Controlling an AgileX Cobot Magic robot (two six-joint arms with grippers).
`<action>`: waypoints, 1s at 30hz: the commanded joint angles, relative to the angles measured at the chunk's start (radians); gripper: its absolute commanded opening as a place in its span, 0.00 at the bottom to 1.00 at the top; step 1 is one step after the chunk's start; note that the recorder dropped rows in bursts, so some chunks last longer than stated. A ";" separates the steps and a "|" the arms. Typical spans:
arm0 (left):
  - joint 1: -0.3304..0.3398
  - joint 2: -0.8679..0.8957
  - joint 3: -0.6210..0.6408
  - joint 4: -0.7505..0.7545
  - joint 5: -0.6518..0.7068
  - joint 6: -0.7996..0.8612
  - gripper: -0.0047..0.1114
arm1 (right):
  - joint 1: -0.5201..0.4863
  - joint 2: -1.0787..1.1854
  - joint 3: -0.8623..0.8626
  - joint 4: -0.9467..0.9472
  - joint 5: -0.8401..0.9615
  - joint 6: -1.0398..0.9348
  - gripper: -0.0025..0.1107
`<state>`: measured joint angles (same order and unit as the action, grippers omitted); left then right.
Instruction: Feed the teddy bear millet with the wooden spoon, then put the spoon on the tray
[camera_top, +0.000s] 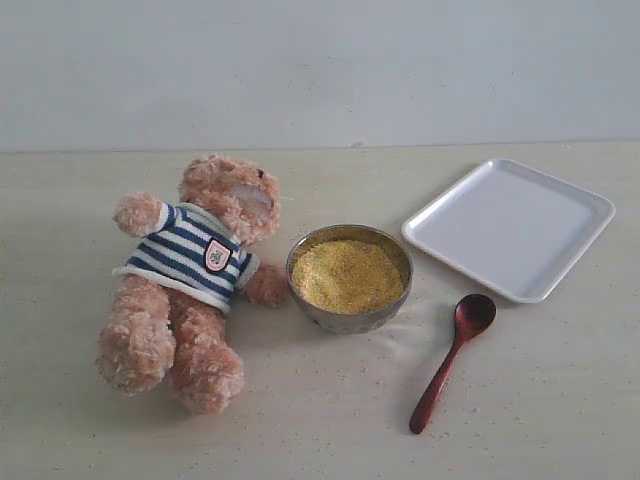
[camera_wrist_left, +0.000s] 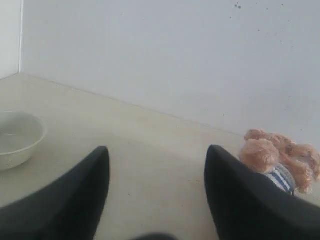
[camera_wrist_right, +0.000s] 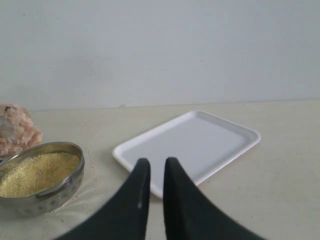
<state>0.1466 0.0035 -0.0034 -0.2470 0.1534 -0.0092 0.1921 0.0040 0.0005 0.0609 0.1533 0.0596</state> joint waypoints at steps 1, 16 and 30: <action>-0.011 -0.003 0.003 0.002 -0.004 0.003 0.51 | -0.003 -0.004 -0.001 -0.003 -0.006 -0.006 0.13; -0.011 -0.003 -0.003 -0.270 -0.075 -0.084 0.51 | -0.003 -0.004 -0.001 -0.003 -0.006 -0.006 0.13; -0.011 -0.003 -0.402 -0.632 0.175 -0.075 0.51 | -0.003 -0.004 -0.001 -0.003 -0.006 -0.006 0.13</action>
<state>0.1407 -0.0002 -0.3360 -0.8202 0.2362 -0.0836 0.1921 0.0040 0.0005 0.0609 0.1533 0.0596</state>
